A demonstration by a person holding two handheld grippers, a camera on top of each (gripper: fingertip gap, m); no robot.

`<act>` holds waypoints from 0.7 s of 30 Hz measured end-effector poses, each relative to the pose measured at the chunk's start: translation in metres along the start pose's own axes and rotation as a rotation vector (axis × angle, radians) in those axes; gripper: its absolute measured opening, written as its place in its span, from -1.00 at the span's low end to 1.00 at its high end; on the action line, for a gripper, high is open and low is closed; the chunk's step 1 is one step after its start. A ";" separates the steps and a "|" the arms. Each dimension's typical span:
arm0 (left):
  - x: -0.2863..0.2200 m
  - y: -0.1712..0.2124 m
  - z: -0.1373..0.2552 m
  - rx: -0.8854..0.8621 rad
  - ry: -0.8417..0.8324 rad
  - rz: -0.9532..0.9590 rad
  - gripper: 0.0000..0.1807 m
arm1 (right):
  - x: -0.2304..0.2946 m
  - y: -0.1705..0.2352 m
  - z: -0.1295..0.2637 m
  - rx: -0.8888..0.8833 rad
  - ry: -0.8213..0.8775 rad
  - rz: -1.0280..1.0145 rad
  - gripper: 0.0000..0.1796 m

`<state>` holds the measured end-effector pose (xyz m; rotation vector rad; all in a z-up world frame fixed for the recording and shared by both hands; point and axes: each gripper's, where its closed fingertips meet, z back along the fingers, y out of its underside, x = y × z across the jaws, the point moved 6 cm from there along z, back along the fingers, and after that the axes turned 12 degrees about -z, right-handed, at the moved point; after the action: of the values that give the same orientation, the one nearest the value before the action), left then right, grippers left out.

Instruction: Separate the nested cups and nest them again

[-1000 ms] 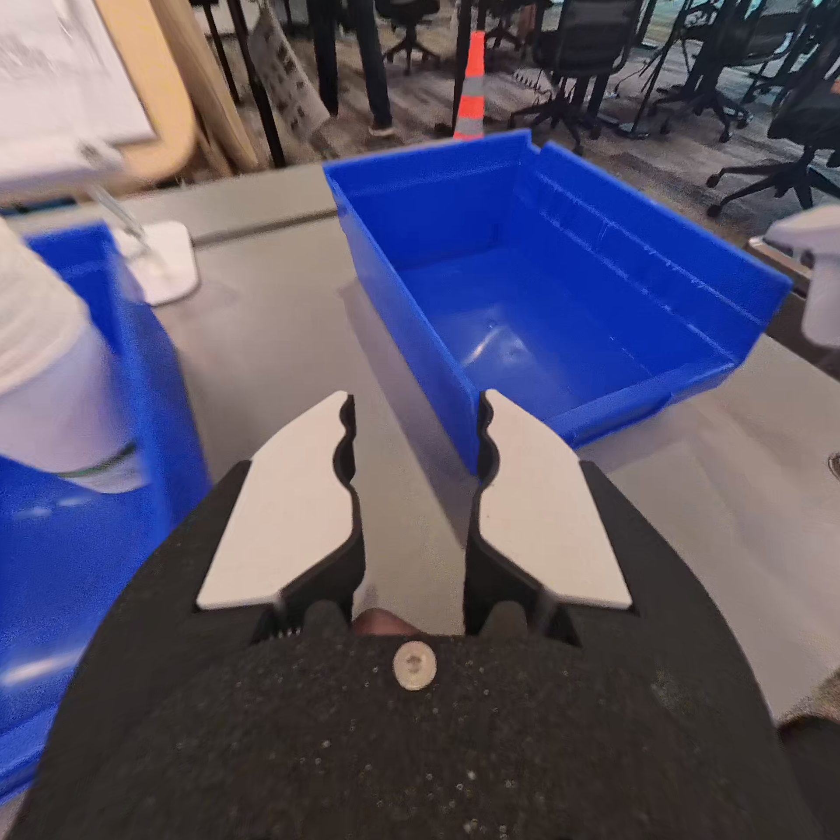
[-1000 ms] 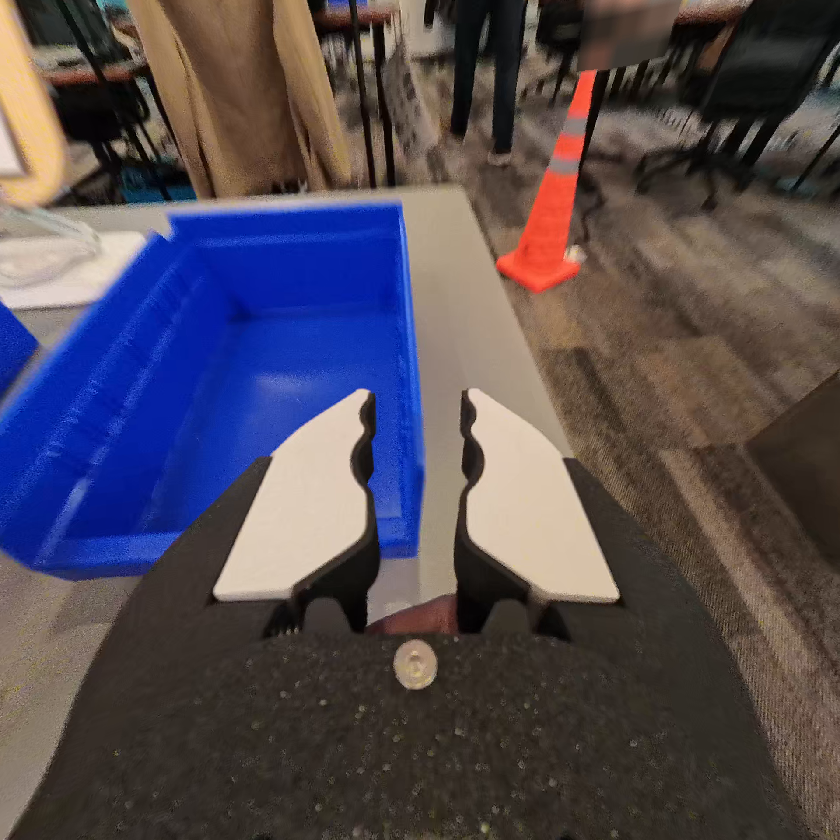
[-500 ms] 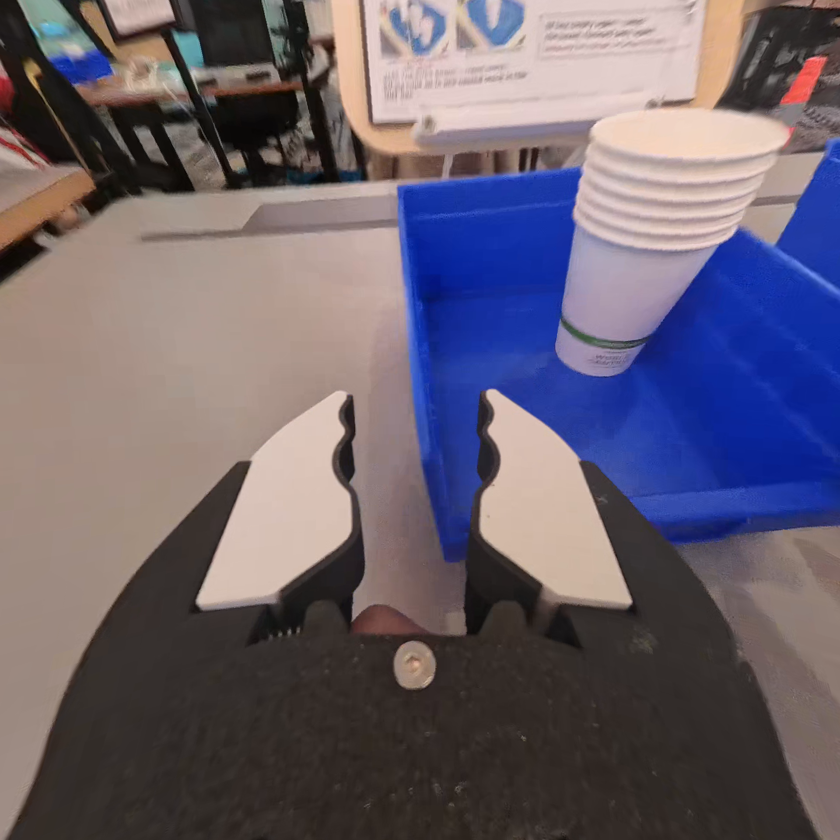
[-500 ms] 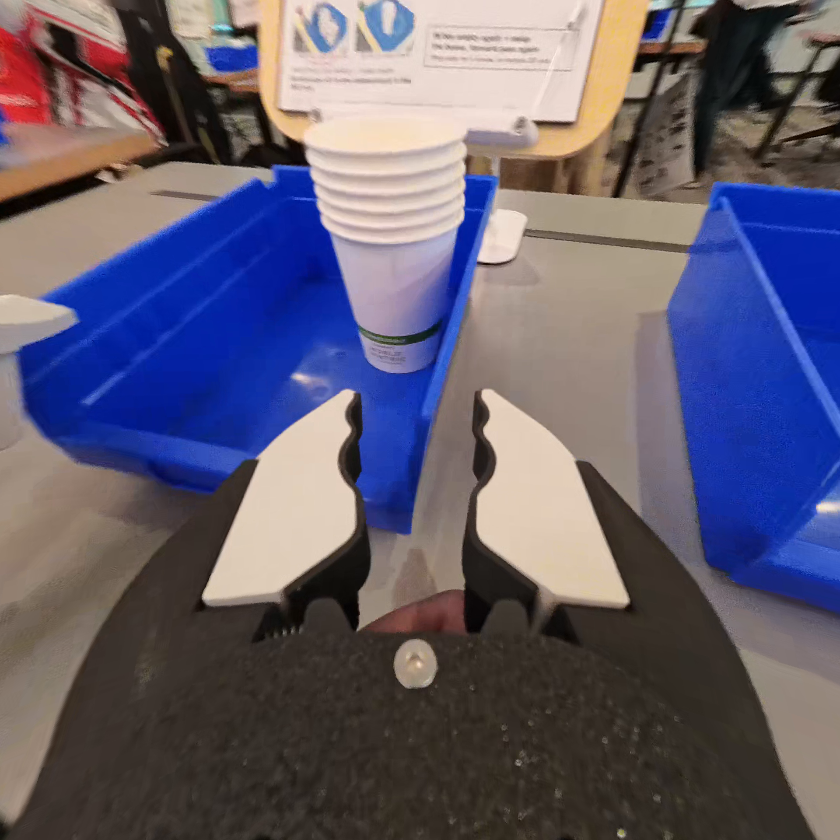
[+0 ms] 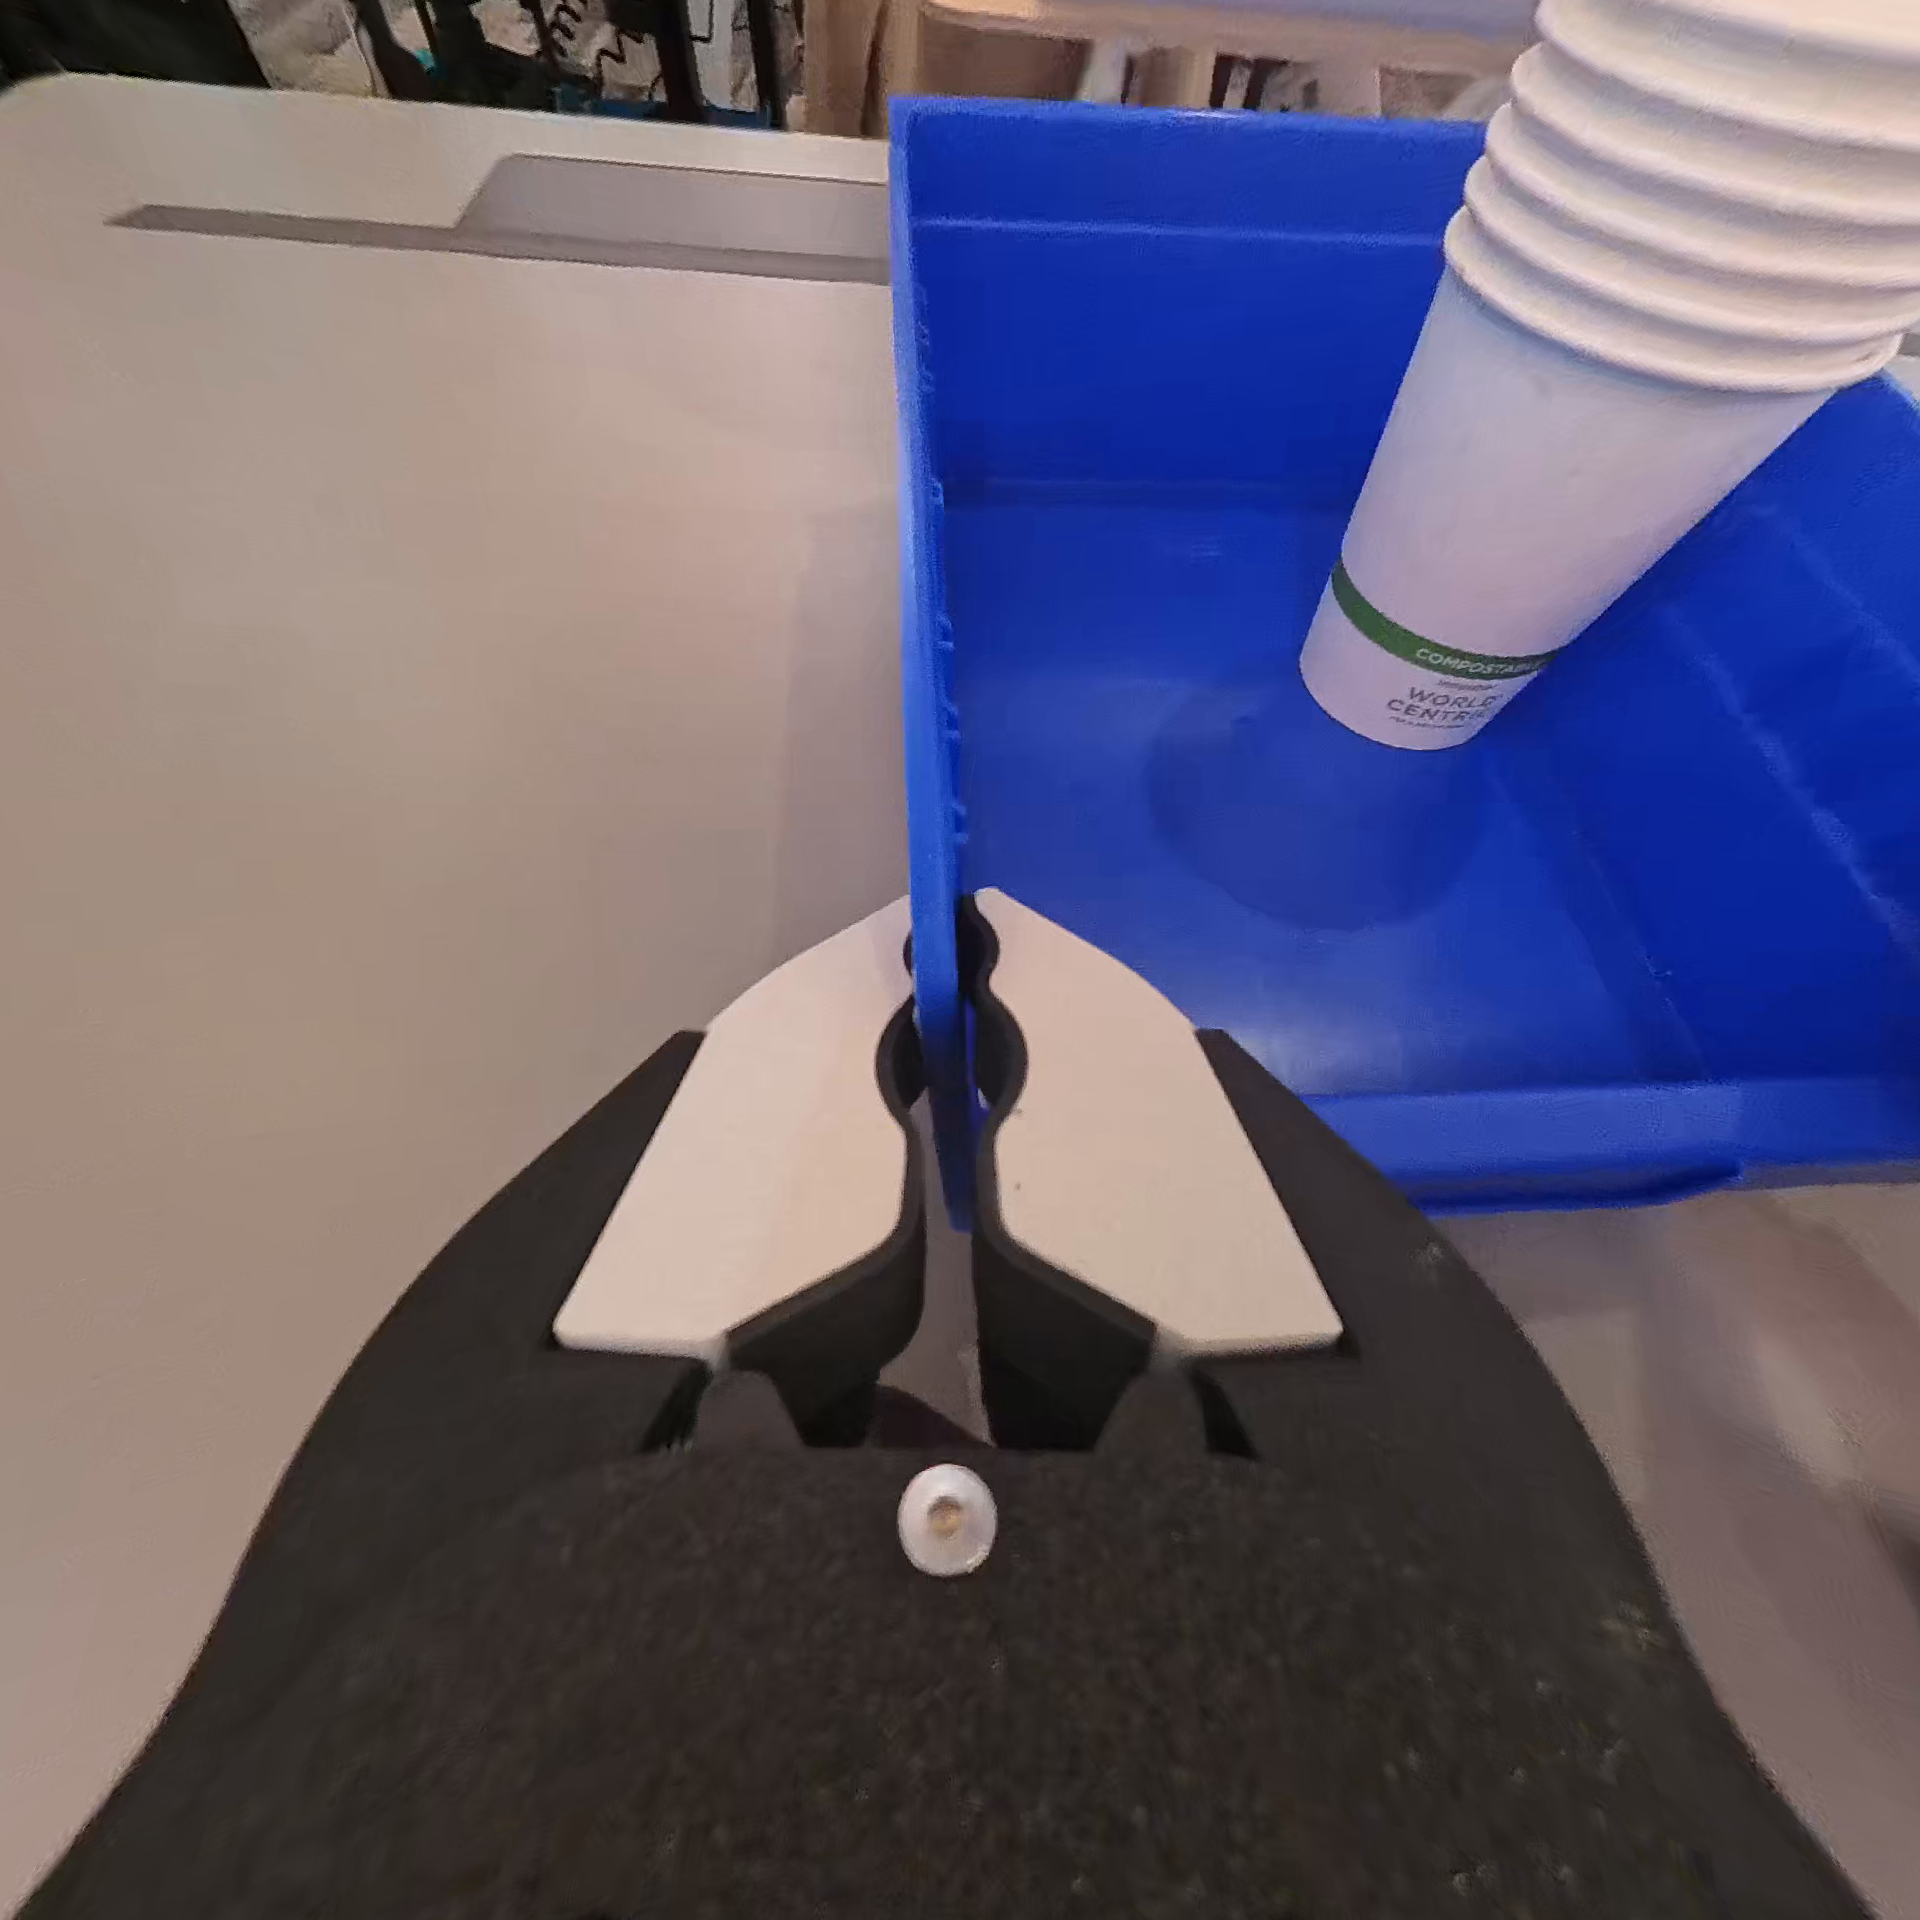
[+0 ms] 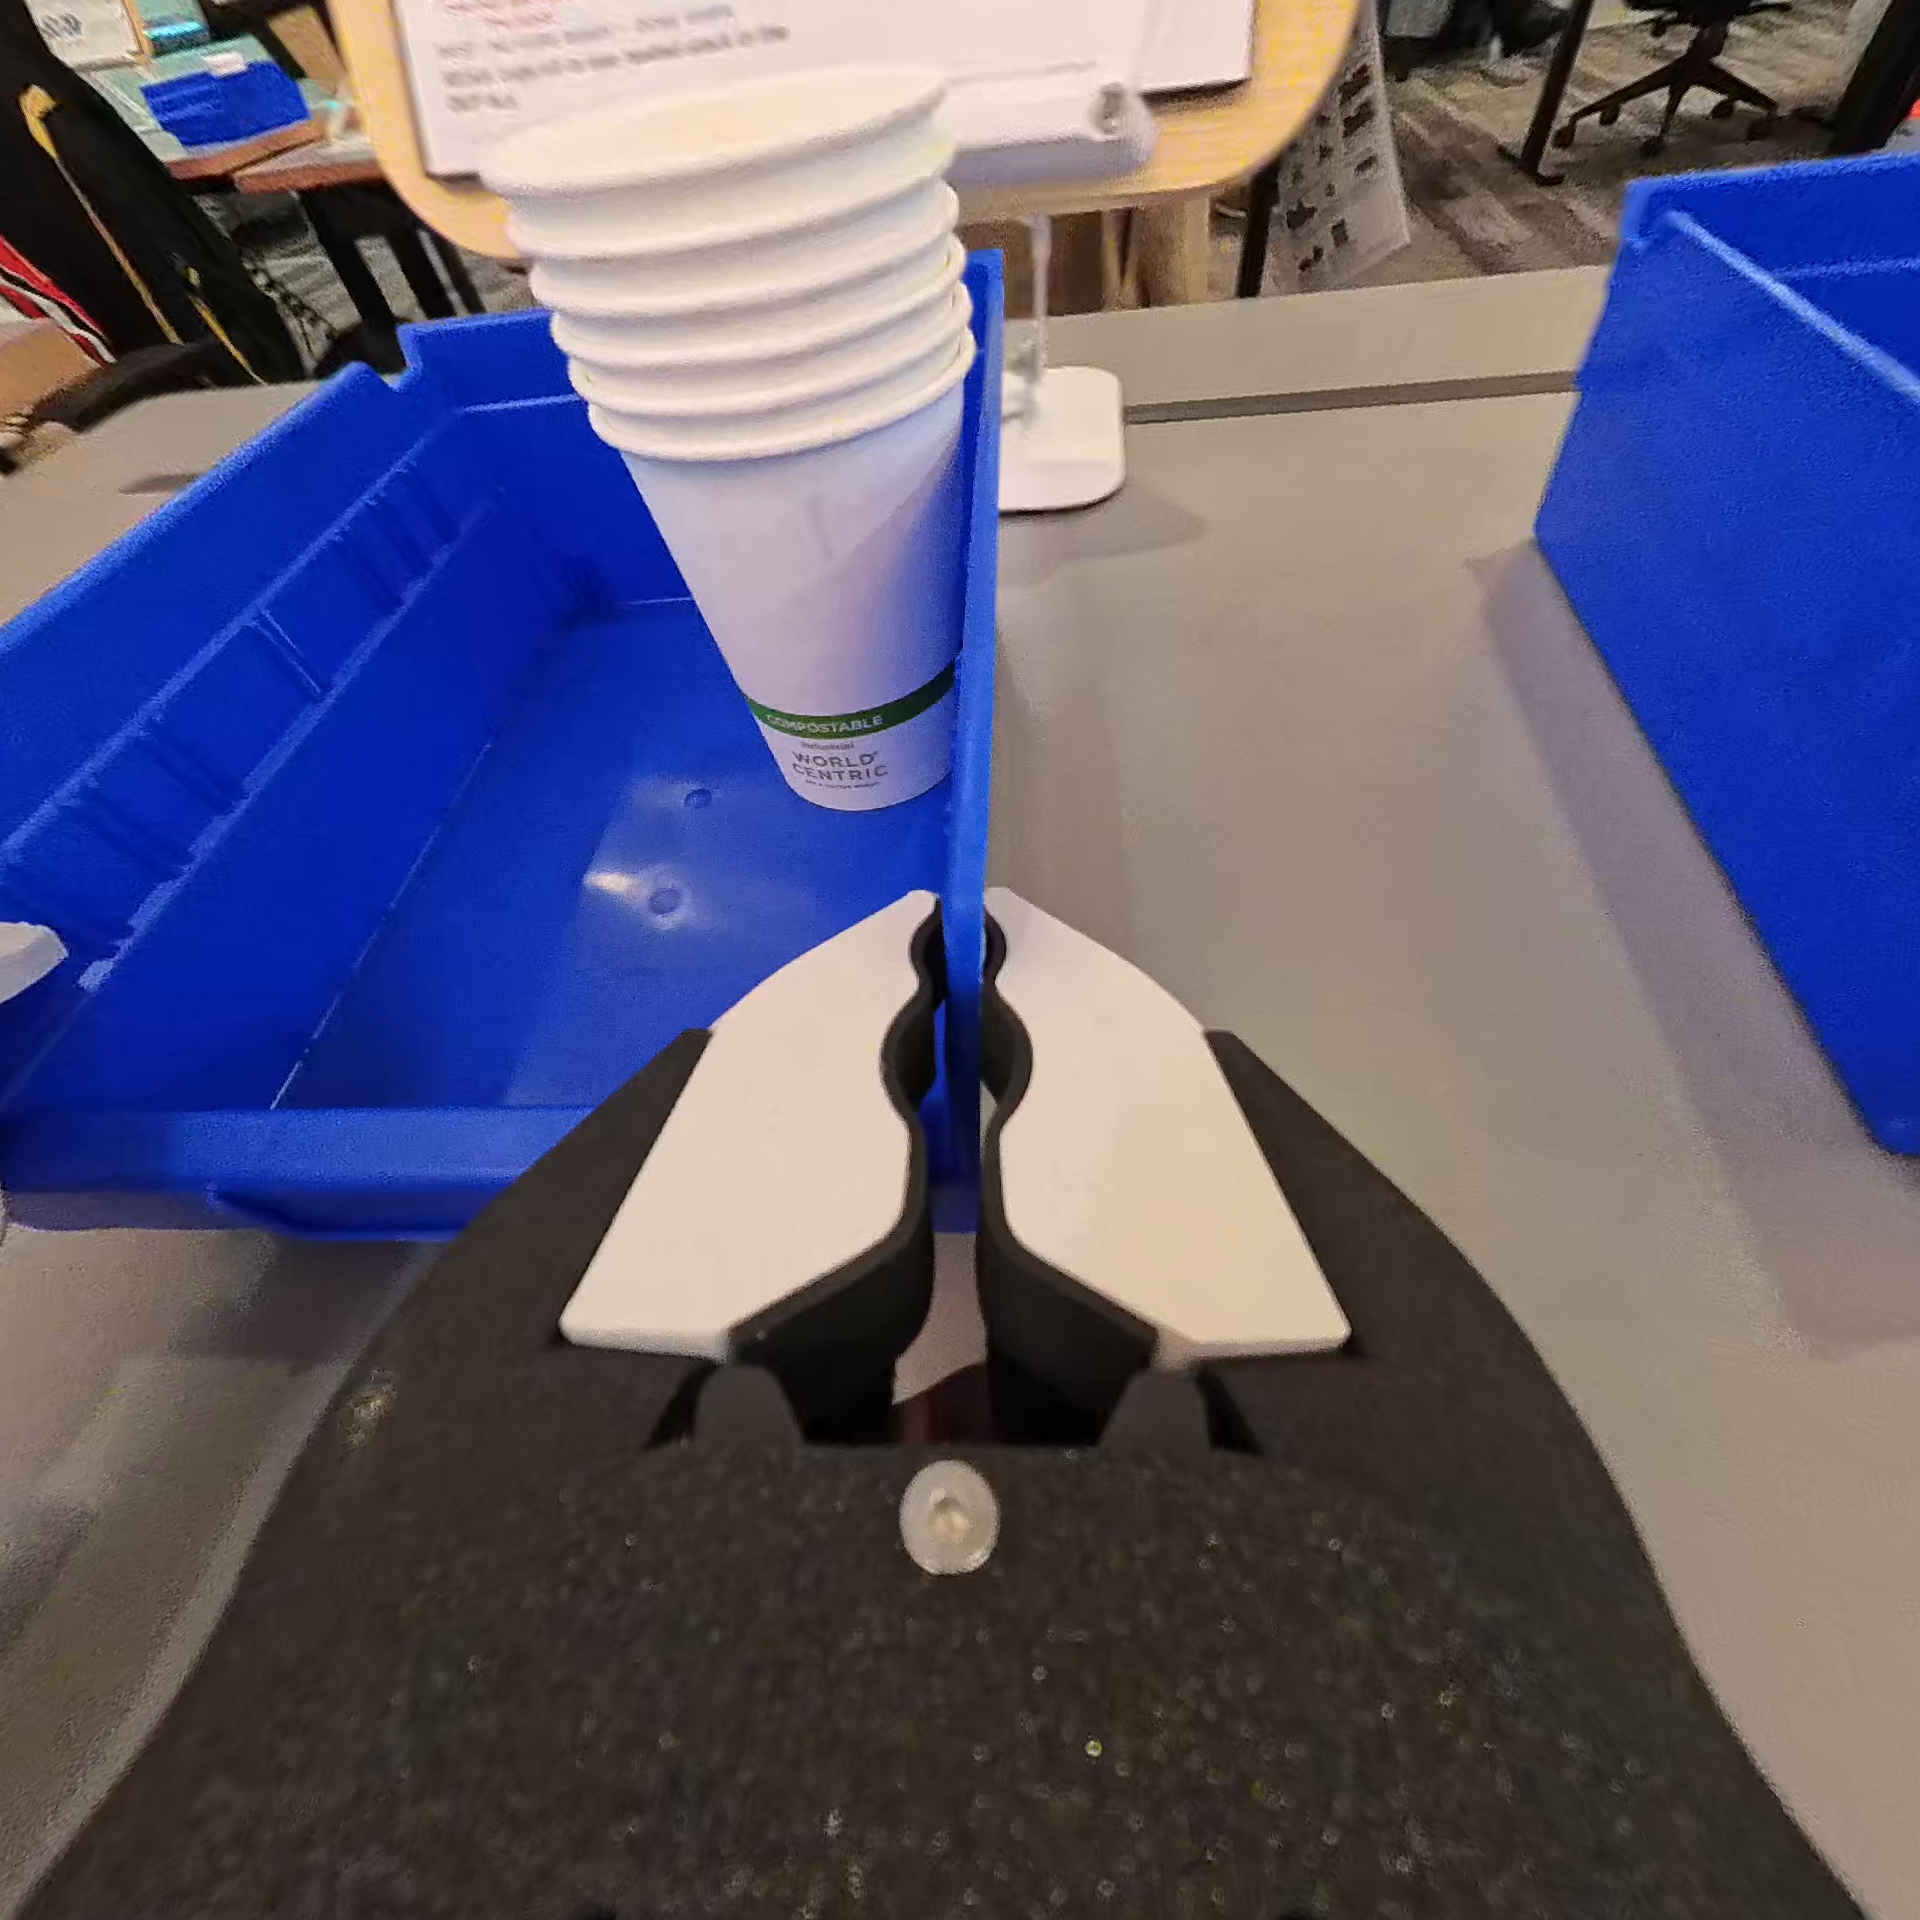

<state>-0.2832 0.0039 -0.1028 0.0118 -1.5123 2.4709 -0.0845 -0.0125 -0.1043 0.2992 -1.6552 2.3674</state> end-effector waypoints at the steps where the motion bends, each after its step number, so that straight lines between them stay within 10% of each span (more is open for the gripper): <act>1: 0.011 -0.002 0.002 -0.003 -0.006 0.000 -0.98 | 0.011 0.001 -0.001 -0.004 -0.011 -0.005 -0.97; 21: 0.269 0.014 0.003 -0.009 -0.067 -0.033 -0.98 | 0.259 0.046 -0.050 -0.003 -0.063 0.120 -0.96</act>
<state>-0.5471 0.0495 -0.0779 0.1175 -1.5374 2.4606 -0.3462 0.0394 -0.0844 0.2839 -1.7514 2.4654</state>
